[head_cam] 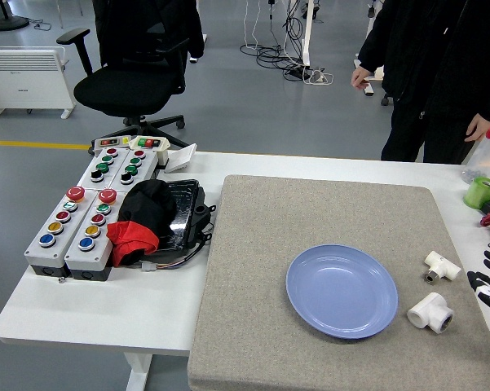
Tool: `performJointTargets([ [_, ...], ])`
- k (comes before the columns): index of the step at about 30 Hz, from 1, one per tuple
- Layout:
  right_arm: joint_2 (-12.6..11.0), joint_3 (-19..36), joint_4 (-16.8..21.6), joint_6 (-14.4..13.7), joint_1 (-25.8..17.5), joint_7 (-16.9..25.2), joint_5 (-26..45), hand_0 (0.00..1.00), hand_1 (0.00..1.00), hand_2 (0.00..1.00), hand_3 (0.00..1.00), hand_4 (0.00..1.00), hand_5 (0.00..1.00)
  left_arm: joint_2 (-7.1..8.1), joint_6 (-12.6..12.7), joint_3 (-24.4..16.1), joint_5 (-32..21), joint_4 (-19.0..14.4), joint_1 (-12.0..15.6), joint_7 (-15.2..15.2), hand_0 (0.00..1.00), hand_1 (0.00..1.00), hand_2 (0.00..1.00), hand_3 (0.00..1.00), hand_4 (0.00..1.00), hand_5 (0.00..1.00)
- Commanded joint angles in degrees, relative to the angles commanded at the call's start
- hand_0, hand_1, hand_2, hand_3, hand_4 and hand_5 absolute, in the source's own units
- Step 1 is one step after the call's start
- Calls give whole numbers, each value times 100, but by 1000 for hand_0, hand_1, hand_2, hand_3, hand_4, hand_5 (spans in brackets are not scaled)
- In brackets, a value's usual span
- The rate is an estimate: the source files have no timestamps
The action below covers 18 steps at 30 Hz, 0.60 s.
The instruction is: Pick pipe place plate twice
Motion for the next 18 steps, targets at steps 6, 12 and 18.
performJointTargets([
  [6,-67,-95,75,136,-94,70,-1150,995,924,998,953,688,300,-3,2,-6,6,3,1,-5,650,631,635,551,386,998],
  [12,-102,-191,158,281,-146,74,-1919,992,921,992,945,714,303,-1,-1,-26,35,8,-7,-11,649,630,635,551,387,998],
  [18,-132,-397,278,416,-172,42,-2220,978,918,974,937,733,304,0,-6,-31,45,6,-10,-6,649,631,635,551,387,998],
])
